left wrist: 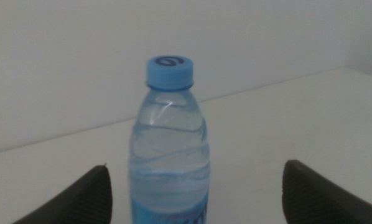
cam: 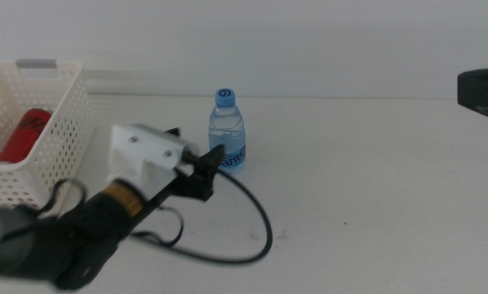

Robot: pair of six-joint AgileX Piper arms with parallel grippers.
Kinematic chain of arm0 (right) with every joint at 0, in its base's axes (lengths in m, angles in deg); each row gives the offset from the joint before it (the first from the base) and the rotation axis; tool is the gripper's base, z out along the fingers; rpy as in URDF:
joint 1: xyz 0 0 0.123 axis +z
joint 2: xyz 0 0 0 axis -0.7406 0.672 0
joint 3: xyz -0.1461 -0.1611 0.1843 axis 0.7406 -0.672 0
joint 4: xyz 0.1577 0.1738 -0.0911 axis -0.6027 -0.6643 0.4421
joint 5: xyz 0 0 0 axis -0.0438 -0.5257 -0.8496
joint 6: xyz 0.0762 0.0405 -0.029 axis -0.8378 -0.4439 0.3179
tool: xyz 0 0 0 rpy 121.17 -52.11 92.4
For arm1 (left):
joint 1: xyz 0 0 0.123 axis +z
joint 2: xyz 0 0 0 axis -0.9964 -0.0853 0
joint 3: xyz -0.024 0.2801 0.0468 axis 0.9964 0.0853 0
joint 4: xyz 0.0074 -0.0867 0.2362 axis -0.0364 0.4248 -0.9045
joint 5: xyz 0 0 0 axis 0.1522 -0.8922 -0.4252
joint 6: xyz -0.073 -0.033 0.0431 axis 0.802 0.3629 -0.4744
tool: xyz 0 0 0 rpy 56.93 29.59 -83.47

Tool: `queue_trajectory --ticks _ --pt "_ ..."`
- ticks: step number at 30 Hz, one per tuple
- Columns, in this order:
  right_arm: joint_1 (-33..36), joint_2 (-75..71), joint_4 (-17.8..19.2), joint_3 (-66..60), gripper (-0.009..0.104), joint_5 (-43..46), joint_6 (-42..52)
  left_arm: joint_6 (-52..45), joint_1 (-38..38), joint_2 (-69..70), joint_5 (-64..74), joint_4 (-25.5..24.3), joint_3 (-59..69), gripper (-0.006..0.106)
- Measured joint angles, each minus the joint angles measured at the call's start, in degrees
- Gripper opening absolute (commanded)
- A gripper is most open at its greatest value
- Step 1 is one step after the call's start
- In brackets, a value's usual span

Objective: Use arms to grab the bottles and put them into the dustbin to the left of the table.

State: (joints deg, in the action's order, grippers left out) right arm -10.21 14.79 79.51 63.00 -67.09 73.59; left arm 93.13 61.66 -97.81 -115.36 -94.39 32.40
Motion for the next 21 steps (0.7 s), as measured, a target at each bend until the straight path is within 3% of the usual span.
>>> queue_trajectory --ticks 3,6,21 --pt "0.0 0.0 0.0 0.0 0.085 0.0 0.0 3.6 1.2 -6.2 -0.4 -4.8 -5.7 0.094" --pt "0.0 0.0 0.0 0.0 0.085 0.0 0.0 5.3 1.5 -10.5 -0.3 -6.2 -10.3 0.094" --pt "0.0 0.0 0.0 0.0 0.085 0.0 0.0 5.1 1.7 -27.3 1.3 -4.1 -27.0 0.094"
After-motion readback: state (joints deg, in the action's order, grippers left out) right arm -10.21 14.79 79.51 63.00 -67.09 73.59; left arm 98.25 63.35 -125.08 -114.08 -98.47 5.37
